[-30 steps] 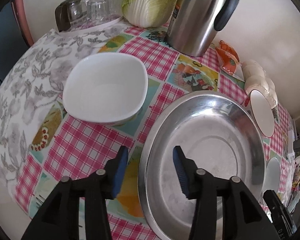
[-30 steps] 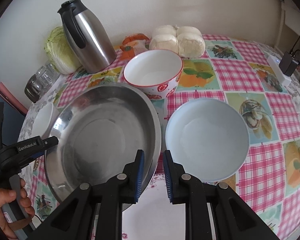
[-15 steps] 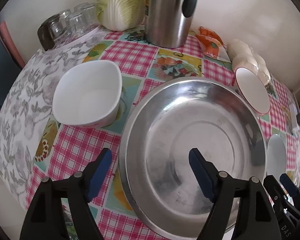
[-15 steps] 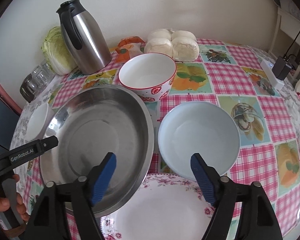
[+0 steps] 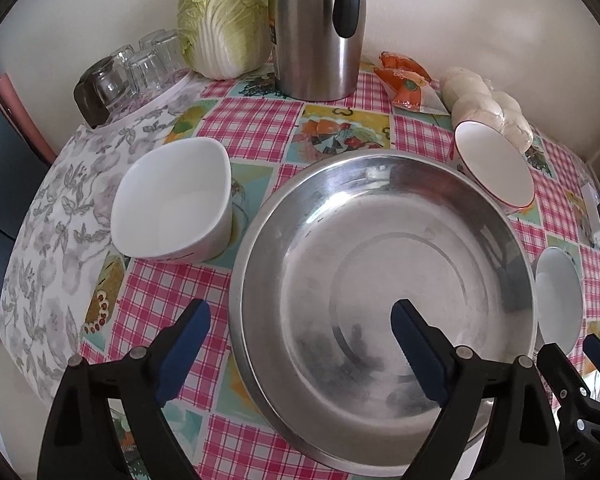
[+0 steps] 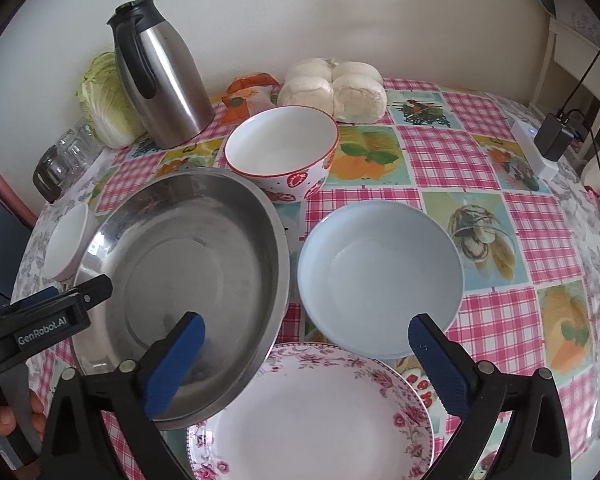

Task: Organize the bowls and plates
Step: 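Move both tools to the pink-floral plate rim and close their fingers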

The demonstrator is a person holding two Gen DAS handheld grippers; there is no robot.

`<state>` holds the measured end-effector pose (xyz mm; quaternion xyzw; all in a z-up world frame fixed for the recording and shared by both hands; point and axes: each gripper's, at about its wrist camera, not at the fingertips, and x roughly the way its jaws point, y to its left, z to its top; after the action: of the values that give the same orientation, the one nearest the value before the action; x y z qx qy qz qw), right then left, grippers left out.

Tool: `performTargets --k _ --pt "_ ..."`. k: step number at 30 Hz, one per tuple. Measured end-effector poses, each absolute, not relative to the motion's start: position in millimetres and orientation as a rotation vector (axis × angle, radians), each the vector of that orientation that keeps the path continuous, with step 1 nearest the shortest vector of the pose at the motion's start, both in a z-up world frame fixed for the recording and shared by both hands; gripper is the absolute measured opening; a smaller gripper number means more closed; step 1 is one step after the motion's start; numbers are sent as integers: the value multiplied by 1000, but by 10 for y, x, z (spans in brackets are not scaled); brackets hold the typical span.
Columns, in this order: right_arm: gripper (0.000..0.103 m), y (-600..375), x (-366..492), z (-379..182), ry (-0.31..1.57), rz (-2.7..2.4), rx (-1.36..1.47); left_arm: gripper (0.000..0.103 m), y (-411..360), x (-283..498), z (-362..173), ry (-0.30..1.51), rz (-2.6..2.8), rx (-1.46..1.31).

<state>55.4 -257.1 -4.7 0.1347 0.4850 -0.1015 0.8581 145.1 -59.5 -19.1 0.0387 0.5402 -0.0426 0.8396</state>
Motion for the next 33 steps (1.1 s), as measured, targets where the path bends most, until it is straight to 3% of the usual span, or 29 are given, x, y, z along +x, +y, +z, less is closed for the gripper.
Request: performTargets --k 5,21,33 --pt "103 -2568 482 4 1010 -220 267 101 -637 1368 -117 1117 -84 88" --pt "103 -2781 93 178 916 -282 332 101 -860 943 52 1053 -162 34" --pt "103 -2886 -272 58 946 -334 355 101 -907 552 147 1021 -199 31"
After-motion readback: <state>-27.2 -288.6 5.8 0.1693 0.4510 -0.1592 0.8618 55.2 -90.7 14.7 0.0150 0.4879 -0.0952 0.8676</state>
